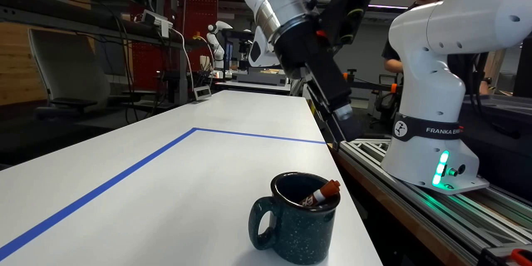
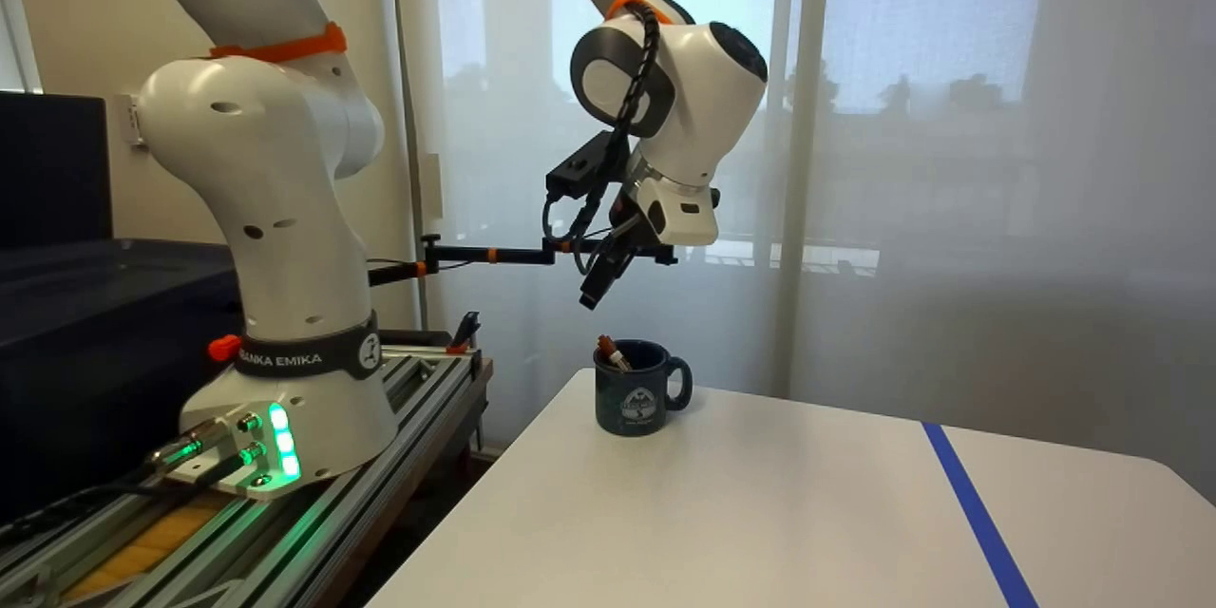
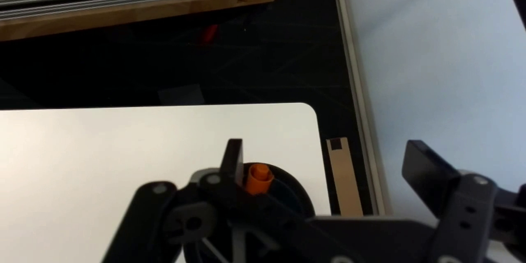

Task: Put the marker on the table

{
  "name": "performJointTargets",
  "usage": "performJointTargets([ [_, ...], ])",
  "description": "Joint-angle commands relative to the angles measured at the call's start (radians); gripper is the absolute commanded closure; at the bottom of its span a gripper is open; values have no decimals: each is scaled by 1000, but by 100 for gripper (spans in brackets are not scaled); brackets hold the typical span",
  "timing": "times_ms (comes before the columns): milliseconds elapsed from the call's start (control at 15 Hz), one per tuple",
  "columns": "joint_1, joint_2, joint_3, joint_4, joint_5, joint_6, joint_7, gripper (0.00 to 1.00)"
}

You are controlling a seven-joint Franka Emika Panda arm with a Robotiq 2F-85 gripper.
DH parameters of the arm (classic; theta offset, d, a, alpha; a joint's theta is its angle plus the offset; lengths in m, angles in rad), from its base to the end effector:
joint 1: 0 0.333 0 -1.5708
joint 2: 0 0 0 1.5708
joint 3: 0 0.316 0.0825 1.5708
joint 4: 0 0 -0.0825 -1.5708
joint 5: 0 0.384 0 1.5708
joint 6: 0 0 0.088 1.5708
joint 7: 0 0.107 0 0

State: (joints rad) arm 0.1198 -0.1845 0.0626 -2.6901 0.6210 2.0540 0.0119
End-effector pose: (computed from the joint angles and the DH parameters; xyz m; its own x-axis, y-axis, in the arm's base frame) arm 0.3467 0.0947 0.2697 0.8622 -0.1323 -0.4891 -0.3234 -0.8867 -0.3303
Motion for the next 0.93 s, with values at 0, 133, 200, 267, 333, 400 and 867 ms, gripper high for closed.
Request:
performJointTargets([
  [0,-18,27,9,-16,-40,78,6,0],
  [133,-20,49,8,-13,-57,115,3,0],
  [200,-20,59,9,-11,-67,133,10,0],
  [267,-20,71,8,-10,-70,148,10,0],
  [333,-19,81,9,-9,-78,165,14,0],
  [400,-18,94,9,-7,-83,178,12,0],
  [867,-14,154,16,8,-96,246,31,0],
])
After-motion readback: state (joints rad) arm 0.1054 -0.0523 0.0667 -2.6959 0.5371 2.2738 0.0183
